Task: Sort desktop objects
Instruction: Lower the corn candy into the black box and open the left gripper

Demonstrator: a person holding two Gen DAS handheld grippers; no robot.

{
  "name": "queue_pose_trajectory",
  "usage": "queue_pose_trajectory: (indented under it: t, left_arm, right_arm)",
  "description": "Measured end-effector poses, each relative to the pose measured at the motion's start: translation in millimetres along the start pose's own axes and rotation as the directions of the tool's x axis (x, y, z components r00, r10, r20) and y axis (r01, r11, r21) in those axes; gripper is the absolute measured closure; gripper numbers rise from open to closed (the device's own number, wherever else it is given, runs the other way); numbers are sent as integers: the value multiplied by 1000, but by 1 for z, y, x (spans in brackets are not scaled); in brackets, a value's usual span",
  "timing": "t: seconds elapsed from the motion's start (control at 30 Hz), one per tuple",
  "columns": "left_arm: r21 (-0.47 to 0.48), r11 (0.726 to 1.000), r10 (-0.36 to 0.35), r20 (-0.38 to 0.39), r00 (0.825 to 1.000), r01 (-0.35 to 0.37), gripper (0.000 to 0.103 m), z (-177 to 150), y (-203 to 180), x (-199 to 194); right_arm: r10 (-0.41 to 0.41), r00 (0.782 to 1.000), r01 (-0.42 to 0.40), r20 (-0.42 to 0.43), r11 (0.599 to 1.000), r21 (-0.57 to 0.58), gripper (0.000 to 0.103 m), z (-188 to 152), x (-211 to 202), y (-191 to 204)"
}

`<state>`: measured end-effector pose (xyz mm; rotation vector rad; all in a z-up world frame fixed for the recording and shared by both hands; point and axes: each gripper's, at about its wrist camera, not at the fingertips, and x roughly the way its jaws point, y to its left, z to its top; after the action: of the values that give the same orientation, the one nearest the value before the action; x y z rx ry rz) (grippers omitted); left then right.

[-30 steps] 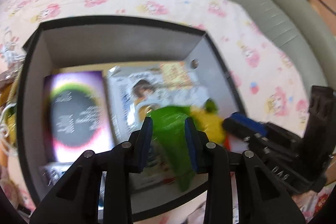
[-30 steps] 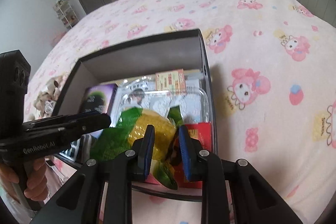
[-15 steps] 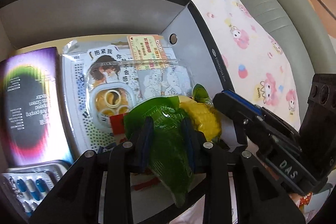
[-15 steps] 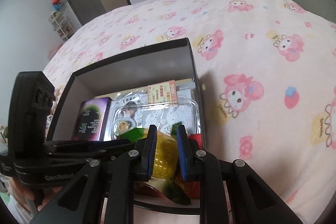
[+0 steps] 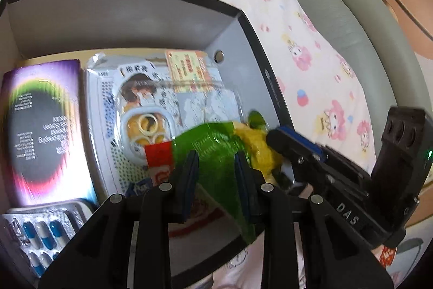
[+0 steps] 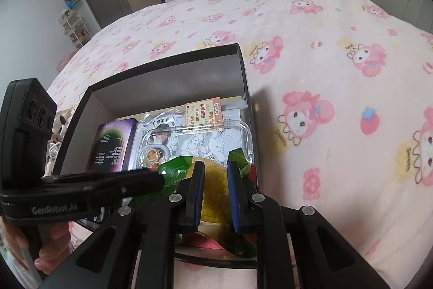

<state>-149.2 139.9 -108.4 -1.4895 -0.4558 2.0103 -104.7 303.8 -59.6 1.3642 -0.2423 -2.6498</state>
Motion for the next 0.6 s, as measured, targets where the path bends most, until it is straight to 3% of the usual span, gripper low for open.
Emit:
queue_pose_trajectory:
  t: [0.43,0.6]
  left_arm:
    - [2,1000,3,-25,1000,-3,75,4,-11,22]
    - [-11,1000,-20,-26,999,20,75,5,-5,16]
  right_arm:
    - [-24,1000,24,-10,1000,-6,87,-1,2,0]
    - [5,1000,-5,4,1000,16,87,-1,-1,-3]
